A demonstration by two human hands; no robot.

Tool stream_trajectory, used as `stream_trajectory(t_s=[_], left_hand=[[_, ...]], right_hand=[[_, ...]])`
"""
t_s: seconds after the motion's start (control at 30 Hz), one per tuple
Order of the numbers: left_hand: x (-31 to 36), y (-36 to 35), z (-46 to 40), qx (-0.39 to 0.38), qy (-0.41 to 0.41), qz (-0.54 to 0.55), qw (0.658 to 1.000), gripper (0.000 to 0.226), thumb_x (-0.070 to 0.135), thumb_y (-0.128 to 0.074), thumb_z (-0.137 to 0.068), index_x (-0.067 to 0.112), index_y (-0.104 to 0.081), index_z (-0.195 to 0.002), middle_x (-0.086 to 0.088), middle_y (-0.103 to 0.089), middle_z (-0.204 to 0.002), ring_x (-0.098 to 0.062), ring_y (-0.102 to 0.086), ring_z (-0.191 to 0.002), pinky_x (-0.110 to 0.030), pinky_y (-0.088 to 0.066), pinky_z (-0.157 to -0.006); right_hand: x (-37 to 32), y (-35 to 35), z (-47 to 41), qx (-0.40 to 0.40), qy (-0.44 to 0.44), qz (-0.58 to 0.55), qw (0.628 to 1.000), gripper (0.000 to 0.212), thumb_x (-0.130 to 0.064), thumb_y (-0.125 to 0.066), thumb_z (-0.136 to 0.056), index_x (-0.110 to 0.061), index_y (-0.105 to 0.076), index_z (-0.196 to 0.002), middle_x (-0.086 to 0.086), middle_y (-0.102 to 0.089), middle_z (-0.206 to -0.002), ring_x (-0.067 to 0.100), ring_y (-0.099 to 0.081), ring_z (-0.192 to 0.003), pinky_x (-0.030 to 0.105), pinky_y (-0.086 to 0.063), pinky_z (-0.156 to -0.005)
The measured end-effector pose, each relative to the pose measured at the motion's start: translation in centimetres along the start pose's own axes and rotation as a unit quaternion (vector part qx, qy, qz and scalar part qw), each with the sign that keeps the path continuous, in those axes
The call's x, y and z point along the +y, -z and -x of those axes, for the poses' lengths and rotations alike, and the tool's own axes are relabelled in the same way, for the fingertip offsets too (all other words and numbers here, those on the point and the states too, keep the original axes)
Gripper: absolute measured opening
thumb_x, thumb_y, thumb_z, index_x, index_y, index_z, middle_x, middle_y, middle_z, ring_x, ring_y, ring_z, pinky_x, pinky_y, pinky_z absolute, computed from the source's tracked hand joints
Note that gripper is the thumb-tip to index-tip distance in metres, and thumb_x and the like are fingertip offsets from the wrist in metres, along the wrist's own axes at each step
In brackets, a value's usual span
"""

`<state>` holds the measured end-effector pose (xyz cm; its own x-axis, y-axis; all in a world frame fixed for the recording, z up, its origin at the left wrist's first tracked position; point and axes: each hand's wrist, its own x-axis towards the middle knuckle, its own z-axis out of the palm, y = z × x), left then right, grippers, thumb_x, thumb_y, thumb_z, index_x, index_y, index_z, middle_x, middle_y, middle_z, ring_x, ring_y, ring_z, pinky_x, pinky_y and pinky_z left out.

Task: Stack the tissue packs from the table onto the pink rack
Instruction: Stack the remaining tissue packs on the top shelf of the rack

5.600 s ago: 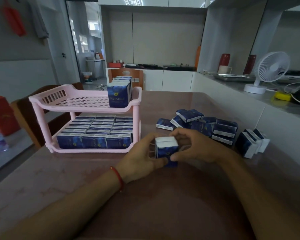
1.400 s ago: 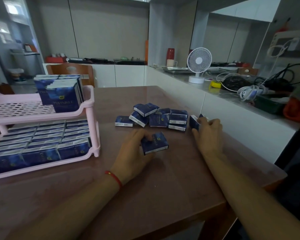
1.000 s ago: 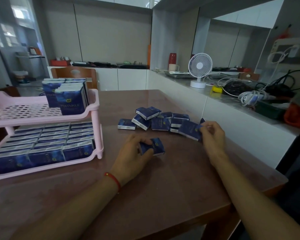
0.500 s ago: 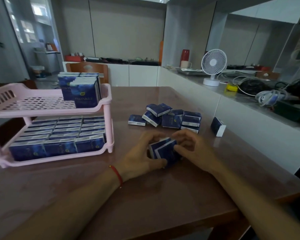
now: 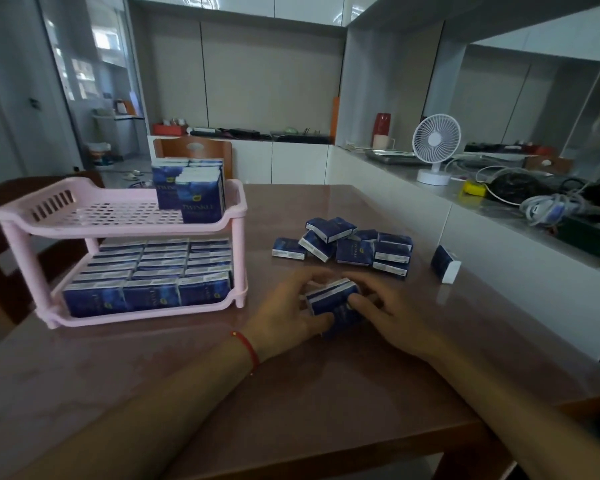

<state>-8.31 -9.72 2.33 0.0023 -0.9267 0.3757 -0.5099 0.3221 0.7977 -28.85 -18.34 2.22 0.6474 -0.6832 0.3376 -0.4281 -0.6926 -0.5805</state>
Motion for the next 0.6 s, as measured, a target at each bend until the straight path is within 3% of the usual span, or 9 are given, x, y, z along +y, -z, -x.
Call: stream_trajectory(t_s=[0.1,0.3,0.47,0.6], left_hand=[[1.9,1.4,1.3,-0.006,-0.02,-0.035,0.999,0.068,0.008,-0.075,-0.072,0.024,-0.052,-0.134,0.007,-0.064,-0.119,-0.006,-0.065,-0.106,-0.03,-0.056,-0.092],[5.2,7.4,5.9,0.07,-0.065,0.01,0.995,0.062,0.002,-0.075,-0.078,0.028,-0.058,-0.131,0.011,-0.068,-0.122,-0.008,-0.064,-0.115,-0.033,-0.054,-0.096],[6.5,13.6,7.5,0.142,-0.07,0.026,0.987,0.06,-0.004,-0.077,-0.079,0.022,-0.057,-0.129,0.013,-0.068,-0.122,-0.004,-0.061,-0.118,-0.019,-0.051,-0.094],[7.3,18.9,7.3,0.193,-0.084,-0.041,0.977,0.058,0.014,-0.078,-0.083,0.027,-0.055,-0.135,0.009,-0.067,-0.124,-0.008,-0.06,-0.12,-0.033,-0.053,-0.098]], right_hand=[[-2.4,-0.1,0.5,0.04,0.022,-0.017,0.999,0.051,-0.064,-0.05,-0.088,-0.042,-0.052,-0.134,-0.011,-0.062,-0.115,0.008,-0.064,-0.091,0.04,-0.06,-0.077],[-10.7,0.7,-0.4,0.042,0.117,-0.096,0.988,0.053,-0.048,-0.069,-0.08,-0.031,-0.06,-0.13,-0.016,-0.062,-0.12,0.009,-0.062,-0.11,0.026,-0.054,-0.087],[-18.1,0.2,-4.5,0.046,0.183,-0.077,0.979,0.046,-0.03,-0.075,-0.086,-0.027,-0.062,-0.13,-0.013,-0.06,-0.115,0.005,-0.06,-0.1,0.019,-0.053,-0.083],[-23.0,-0.3,-8.9,0.06,0.215,-0.05,0.974,0.048,-0.029,-0.077,-0.083,-0.024,-0.064,-0.128,-0.009,-0.061,-0.112,0.003,-0.059,-0.099,0.013,-0.052,-0.077]])
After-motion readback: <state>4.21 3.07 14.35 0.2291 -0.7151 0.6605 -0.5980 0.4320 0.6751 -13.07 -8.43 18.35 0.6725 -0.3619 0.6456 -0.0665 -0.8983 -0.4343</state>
